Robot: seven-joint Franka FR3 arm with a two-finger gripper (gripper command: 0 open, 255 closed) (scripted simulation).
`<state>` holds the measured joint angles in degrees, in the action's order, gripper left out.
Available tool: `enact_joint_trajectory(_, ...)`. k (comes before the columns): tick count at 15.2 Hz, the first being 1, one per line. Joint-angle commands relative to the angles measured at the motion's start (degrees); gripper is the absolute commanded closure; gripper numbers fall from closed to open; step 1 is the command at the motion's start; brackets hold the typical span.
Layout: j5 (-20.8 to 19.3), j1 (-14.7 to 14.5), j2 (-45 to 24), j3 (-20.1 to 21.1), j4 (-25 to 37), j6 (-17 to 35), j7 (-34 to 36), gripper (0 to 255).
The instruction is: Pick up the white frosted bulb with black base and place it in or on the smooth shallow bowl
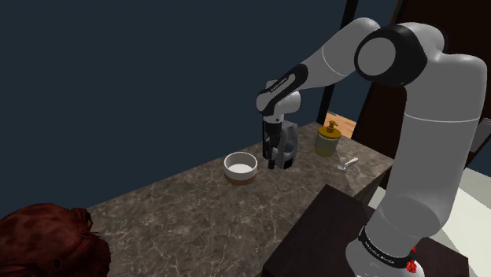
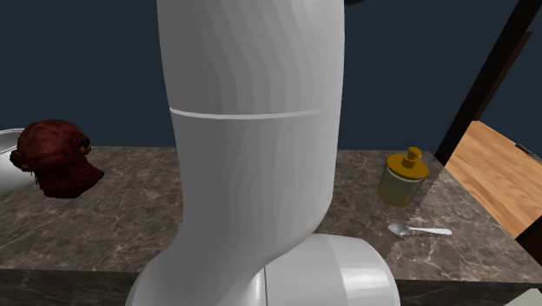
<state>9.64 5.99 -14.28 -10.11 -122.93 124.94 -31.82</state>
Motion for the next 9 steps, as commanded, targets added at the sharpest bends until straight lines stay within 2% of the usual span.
enact_joint_trajectory(1, -0.36, -0.11, 1.06, -0.08, 0.32, -1.35, 0.42, 255)
enact_joint_trajectory(9, -1.63, -0.27, 4.93, -0.40, 2.04, -6.78, 1.64, 255)
